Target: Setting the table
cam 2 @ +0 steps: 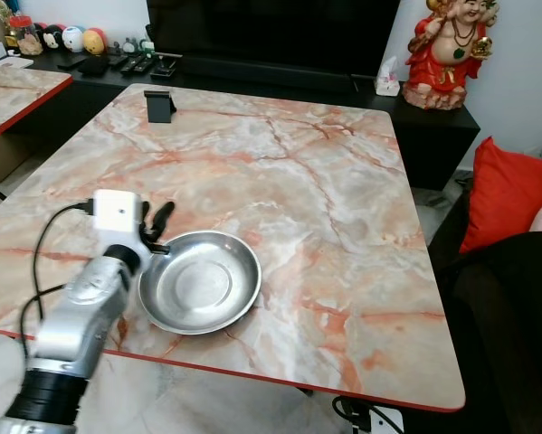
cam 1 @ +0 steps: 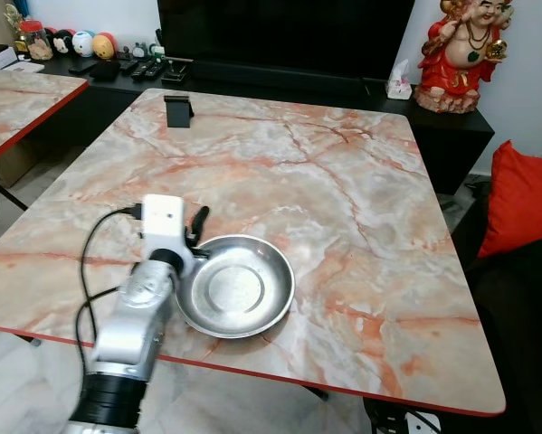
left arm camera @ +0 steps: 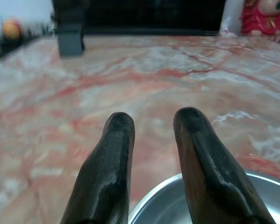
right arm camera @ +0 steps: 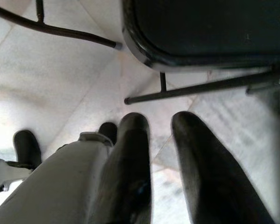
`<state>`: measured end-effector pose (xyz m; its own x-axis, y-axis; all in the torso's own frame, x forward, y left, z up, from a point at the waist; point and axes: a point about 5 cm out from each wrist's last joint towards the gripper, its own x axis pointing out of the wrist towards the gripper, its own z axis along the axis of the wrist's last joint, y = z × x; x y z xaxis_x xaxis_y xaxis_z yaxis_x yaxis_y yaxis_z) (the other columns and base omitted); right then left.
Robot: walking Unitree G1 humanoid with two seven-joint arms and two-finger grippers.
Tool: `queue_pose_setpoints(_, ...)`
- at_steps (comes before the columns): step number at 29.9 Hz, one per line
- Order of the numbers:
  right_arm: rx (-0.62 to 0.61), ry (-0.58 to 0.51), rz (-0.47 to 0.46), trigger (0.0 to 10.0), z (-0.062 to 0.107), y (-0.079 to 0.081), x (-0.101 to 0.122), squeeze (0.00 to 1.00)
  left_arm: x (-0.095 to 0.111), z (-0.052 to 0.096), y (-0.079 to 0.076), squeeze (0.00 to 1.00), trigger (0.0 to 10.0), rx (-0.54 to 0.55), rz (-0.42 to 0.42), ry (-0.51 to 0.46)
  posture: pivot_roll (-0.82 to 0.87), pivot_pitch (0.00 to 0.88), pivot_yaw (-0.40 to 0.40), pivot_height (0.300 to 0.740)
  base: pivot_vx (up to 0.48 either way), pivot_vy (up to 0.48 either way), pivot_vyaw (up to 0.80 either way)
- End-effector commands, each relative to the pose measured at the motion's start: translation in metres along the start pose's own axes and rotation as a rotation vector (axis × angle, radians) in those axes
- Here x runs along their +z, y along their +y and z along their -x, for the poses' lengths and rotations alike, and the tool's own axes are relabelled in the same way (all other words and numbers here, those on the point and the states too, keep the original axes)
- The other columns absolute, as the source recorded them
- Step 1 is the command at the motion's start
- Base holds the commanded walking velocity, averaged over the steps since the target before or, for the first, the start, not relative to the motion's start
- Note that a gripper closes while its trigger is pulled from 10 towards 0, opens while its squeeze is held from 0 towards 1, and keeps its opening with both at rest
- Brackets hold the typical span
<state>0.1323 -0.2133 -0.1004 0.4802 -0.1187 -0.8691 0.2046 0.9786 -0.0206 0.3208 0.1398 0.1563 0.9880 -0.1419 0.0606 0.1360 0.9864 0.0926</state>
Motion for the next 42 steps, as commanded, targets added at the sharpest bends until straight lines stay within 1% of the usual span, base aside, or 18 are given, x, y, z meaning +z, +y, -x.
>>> queue_pose_setpoints(1,-0.017,-0.003,-0.020,10.0,0.000,-0.004,0.000,0.00,-0.001,-0.001,0.001,0.00,10.0,0.036,-0.024,-0.029,0.10,0.000,-0.068,0.727,0.000,0.000,0.00)
queue_pose_setpoints(3,-0.015,-0.001,-0.014,10.0,0.000,-0.004,0.000,0.00,0.000,-0.002,0.001,0.00,10.0,0.049,-0.017,-0.045,0.10,0.000,-0.067,0.727,0.000,0.000,0.00)
queue_pose_setpoints(5,-0.013,0.000,-0.013,10.0,0.000,-0.003,-0.001,0.00,0.002,-0.004,0.003,0.00,10.0,0.061,-0.043,-0.077,0.09,0.000,-0.061,0.727,0.000,0.000,0.00)
queue_pose_setpoints(9,-0.010,-0.001,-0.019,10.0,0.000,-0.002,0.000,0.00,0.004,-0.006,0.003,0.00,10.0,0.063,-0.041,-0.119,0.09,0.000,-0.058,0.727,0.000,0.000,0.00)
queue_pose_setpoints(19,-0.004,0.003,-0.017,10.0,0.000,-0.002,-0.001,0.00,0.003,-0.005,-0.003,0.00,10.0,0.047,-0.017,-0.130,0.10,0.000,-0.055,0.727,0.000,0.000,0.00)
queue_pose_setpoints(23,-0.004,0.004,-0.015,10.0,0.000,-0.002,-0.001,0.00,0.004,-0.008,-0.007,0.00,10.0,0.016,-0.061,-0.141,0.10,0.000,-0.057,0.727,0.000,0.301,0.00)
queue_pose_setpoints(28,-0.003,0.005,-0.011,10.0,0.000,-0.002,-0.001,0.00,0.004,-0.009,-0.007,0.00,10.0,0.019,-0.047,-0.143,0.10,0.000,-0.056,0.727,0.000,-0.060,0.00)
queue_pose_setpoints(42,0.005,0.007,-0.007,10.0,0.000,0.000,-0.001,0.00,0.006,-0.009,-0.009,0.00,10.0,0.001,-0.049,-0.154,0.12,0.000,-0.061,0.727,0.000,0.300,0.00)
